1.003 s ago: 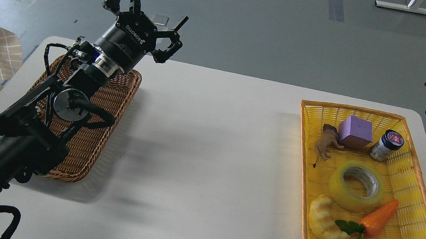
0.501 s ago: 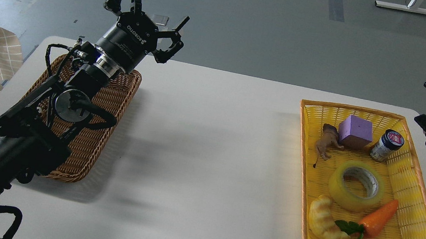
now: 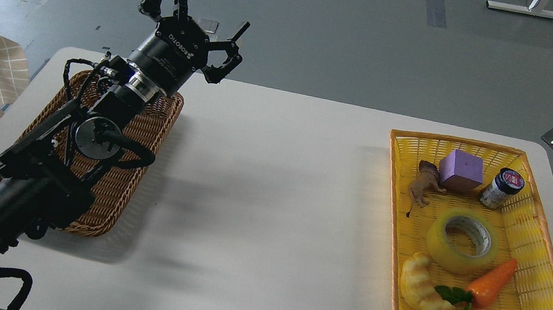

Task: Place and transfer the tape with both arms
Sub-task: 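Move the right gripper out and back toward the yellow tape roll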

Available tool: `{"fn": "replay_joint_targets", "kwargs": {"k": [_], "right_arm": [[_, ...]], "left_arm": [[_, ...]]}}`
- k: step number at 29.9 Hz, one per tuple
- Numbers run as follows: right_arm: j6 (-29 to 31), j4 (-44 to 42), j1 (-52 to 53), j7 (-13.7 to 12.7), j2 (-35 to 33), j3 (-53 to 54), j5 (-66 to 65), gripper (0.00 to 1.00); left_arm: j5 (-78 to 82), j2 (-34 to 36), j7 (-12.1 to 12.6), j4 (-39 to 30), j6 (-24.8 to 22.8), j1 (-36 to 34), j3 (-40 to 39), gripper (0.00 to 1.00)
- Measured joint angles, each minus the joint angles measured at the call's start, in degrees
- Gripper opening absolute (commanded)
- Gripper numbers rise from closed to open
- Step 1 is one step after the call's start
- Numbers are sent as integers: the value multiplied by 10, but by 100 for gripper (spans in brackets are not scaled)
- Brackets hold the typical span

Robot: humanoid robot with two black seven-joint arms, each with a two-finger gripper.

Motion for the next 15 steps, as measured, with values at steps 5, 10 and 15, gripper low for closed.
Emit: {"fn": "replay_joint_targets", "kwargs": {"k": [5,10,15], "right_arm": [[0,12,-1,0,-1,-1,-25,100],[0,14,-1,5,-23,-4,-27,100],[0,16,15,22,-77,-59,-25,100]], "left_arm": [[0,0,0,0,0,-2,-1,98],[0,0,0,0,0,-3,-1,98],[0,2,1,0,0,-4,-1,98]]}}
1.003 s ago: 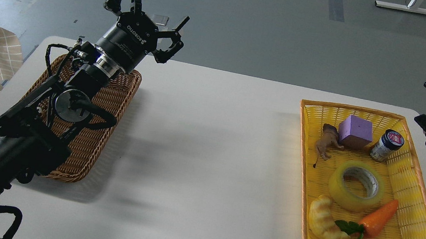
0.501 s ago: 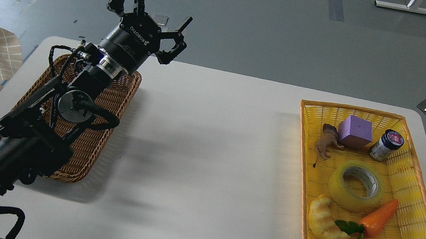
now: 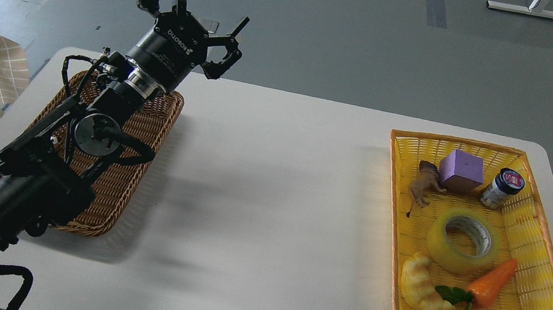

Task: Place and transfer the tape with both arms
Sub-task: 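Move the right gripper out and back toward the yellow tape roll, then insert the right gripper into the yellow tape roll and grasp it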

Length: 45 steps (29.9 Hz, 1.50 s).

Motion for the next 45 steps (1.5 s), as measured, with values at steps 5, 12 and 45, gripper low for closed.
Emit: {"fn": "replay_joint_targets", "kwargs": {"k": [5,12,45], "right_arm": [[0,1,29,62,-34,-40,0,100],[0,1,50,83,-51,-52,1,100],[0,-39,53,75,-41,-169,-91,98]], "left_arm": [[0,2,0,0,0,0,-1,98],[0,1,0,-1,0,0,-1,98],[0,4,-1,0,0,-1,-8,98]]}}
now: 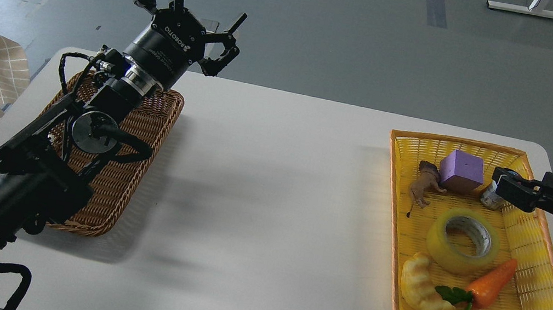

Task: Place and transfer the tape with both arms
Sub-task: 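Insert the right gripper into the yellow tape roll and grasp it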

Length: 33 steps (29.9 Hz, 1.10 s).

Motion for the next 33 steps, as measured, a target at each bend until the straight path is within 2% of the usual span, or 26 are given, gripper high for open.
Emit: {"fn": "replay_joint_targets", "kwargs": {"k": [15,19,23,33], "right_arm": [[0,-54,0,0,13,-76,-46,96],[0,-67,1,0,27,-78,-64,94],[0,-77,4,0,36,-92,-73,86],[0,-84,15,1,50,-123,-82,82]], "left_arm": [[1,3,1,0,0,1,-4,98],[0,2,1,0,0,2,-7,98],[0,2,1,0,0,2,-8,98],[0,1,1,0,0,2,-9,98]]}}
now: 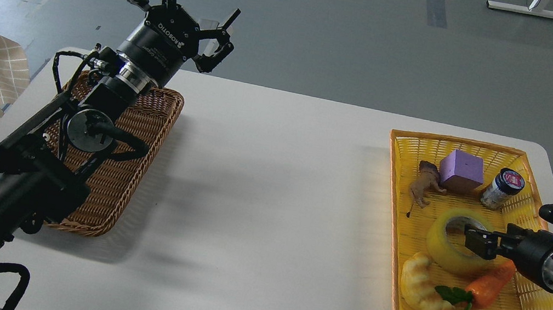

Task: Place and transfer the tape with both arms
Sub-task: 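Insert the right gripper into the yellow tape roll and grasp it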

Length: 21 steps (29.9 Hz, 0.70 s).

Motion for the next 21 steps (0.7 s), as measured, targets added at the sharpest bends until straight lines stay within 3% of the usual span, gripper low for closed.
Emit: {"fn": "replay_joint_targets", "kwargs": {"k": [11,14,17,19,21], "right_arm": [[0,-28,11,-1,15,-12,-16,70],[0,-44,21,-1,24,-13,-18,55],[0,-52,27,-1,27,-16,-23,29],[0,-53,30,-1,28,-25,-26,25],[0,-53,32,-1,28,-33,-26,6]], "left_arm": [[0,-1,-1,0,0,0,0,98],[0,-1,-1,0,0,1,0,98],[0,-2,-1,1,0,2,0,98],[-1,-2,-1,1,0,3,0,98],[-1,-2,-1,1,0,4,0,98]]}}
